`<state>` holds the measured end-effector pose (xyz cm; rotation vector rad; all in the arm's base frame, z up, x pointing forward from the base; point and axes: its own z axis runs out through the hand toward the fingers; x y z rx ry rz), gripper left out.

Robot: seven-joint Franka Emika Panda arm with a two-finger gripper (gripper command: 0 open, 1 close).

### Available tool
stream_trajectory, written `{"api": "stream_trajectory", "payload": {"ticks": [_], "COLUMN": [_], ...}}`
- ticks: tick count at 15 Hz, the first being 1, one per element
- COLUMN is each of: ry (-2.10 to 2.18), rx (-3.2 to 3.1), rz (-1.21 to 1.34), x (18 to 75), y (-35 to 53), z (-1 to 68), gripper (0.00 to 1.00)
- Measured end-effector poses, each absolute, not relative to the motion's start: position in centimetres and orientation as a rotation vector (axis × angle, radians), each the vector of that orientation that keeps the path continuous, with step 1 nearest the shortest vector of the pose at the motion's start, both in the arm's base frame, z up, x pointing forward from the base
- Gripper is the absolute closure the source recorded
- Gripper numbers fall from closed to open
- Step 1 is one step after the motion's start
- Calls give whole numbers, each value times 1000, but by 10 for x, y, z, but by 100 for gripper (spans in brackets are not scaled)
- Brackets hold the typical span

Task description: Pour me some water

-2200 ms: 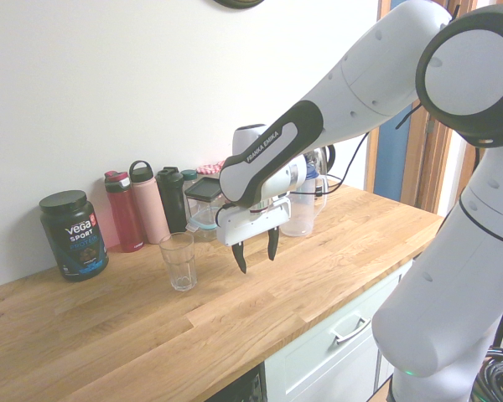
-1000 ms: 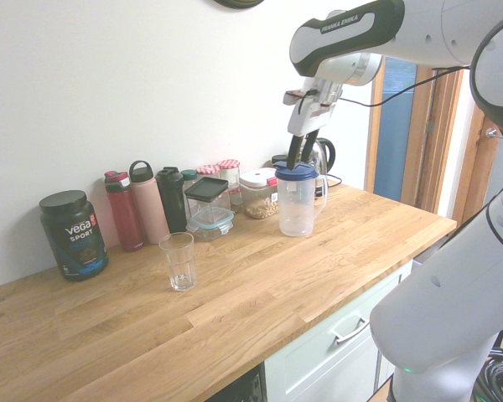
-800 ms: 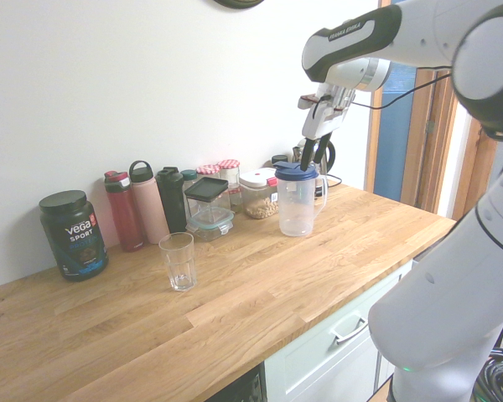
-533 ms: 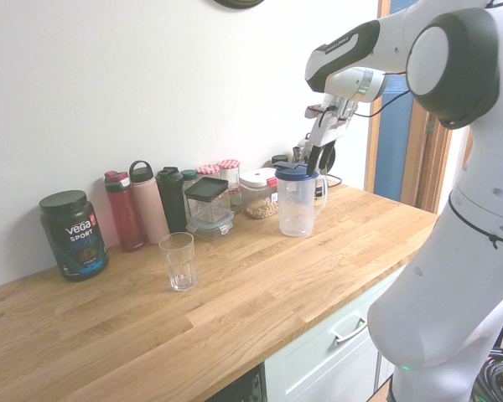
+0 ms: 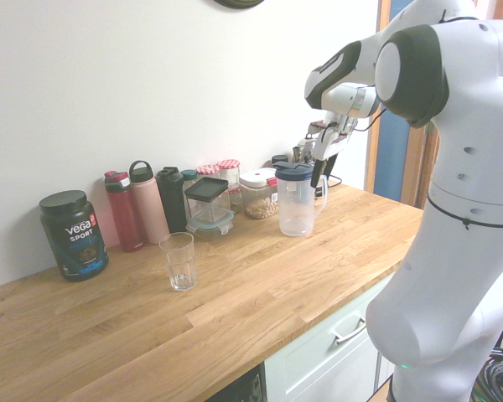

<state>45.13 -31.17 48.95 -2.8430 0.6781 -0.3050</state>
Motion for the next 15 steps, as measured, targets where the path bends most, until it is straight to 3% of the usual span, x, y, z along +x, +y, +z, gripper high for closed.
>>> {"api": "stream_trajectory", "payload": {"ticks": [15], "ry": [656], "rx": [-2842], "rz": [-274], "x": [457], "y": [-309], "z": [466], "gripper": [100]}}
